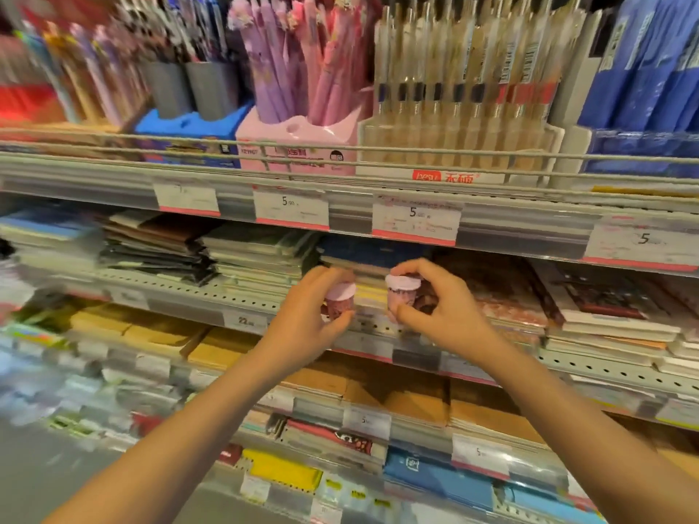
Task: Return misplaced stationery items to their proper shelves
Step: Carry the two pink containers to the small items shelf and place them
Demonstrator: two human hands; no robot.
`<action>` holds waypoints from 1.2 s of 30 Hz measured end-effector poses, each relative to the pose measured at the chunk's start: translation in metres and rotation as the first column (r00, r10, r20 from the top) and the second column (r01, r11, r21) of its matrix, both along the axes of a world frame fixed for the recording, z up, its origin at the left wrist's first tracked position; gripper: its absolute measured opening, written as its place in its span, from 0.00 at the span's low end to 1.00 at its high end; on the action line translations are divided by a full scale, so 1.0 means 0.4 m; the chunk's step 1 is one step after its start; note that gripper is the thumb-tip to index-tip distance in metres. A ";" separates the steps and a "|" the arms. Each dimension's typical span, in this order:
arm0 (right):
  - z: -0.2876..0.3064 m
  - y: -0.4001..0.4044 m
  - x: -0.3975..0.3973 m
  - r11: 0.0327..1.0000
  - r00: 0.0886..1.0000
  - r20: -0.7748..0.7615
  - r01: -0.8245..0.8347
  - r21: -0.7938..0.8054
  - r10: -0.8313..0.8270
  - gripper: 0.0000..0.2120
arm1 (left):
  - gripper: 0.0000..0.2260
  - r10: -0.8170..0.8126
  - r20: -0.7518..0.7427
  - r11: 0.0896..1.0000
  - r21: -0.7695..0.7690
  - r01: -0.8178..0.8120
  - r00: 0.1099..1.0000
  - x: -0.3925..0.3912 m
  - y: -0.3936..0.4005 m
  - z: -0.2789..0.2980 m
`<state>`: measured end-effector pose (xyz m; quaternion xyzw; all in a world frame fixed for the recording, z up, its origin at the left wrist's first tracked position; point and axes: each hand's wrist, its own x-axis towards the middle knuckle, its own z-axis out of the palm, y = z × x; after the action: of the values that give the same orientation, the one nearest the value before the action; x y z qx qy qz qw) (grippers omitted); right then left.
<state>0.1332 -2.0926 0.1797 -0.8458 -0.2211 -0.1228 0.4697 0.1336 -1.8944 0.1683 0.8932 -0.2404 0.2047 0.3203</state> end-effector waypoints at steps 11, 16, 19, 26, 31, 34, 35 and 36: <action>-0.020 0.482 0.032 0.948 0.948 -0.008 -0.316 0.037 0.317 0.17 | 0.16 0.284 -0.029 0.955 -0.084 -0.285 0.959 -0.117 0.474 -0.023; -0.014 0.763 0.027 0.902 0.904 0.010 -0.426 0.065 0.427 0.19 | 0.15 0.405 -0.049 0.908 -0.100 -0.407 0.913 -0.182 0.760 -0.023; -0.021 0.934 0.024 0.871 0.877 0.012 -0.479 0.108 0.481 0.17 | 0.15 0.459 -0.061 0.878 -0.122 -0.463 0.886 -0.224 0.928 -0.017; -0.037 1.282 0.029 0.801 0.813 0.006 -0.576 0.162 0.583 0.15 | 0.15 0.564 -0.043 0.808 -0.175 -0.562 0.825 -0.286 1.251 -0.011; -0.045 1.488 0.067 0.771 0.780 0.011 -0.621 0.139 0.626 0.16 | 0.15 0.594 -0.038 0.782 -0.204 -0.588 0.803 -0.259 1.430 -0.011; -0.051 1.612 0.110 0.755 0.764 0.015 -0.640 0.143 0.645 0.17 | 0.16 0.601 -0.037 0.776 -0.214 -0.593 0.799 -0.211 1.531 -0.018; -0.055 1.654 0.129 0.748 0.757 0.015 -0.648 0.145 0.653 0.18 | 0.16 0.599 -0.032 0.778 -0.216 -0.590 0.800 -0.191 1.566 -0.018; -0.059 1.697 0.150 0.744 0.754 0.022 -0.653 0.145 0.657 0.18 | 0.16 0.596 -0.030 0.780 -0.218 -0.587 0.803 -0.168 1.601 -0.018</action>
<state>0.1933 -1.4137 0.1561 -0.6803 -0.4870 0.0470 0.5457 0.0664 -1.2539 0.1612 0.8788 0.0690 0.3377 0.3301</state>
